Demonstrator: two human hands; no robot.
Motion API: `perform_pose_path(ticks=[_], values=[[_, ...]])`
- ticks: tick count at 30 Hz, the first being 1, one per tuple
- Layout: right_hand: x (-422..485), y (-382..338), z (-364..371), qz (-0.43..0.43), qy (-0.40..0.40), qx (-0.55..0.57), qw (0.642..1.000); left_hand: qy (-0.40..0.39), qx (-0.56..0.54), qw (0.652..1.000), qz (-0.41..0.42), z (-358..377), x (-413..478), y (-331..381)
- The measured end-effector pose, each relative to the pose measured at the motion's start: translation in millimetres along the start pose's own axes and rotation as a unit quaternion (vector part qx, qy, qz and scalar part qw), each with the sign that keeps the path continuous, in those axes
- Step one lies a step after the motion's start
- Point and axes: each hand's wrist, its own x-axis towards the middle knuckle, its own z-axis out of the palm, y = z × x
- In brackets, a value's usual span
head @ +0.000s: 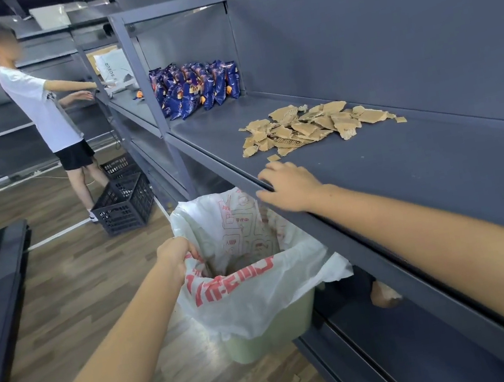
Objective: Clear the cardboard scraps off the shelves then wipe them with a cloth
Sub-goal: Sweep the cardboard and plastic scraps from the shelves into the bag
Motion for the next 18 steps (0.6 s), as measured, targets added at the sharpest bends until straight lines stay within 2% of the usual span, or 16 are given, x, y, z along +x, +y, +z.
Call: perform_pose_path(ticks=[9,18], values=[[77.7,38.9,7.4,0.165,0.039,-0.006,0.986,-0.003,0.042,0.999,0.024,-22.2,68.2,42.1],[152.2,38.3,17.2,0.233,0.018,-0.007,0.972,-0.018,0.052,0.998,0.034,-25.1,137.5,72.3]])
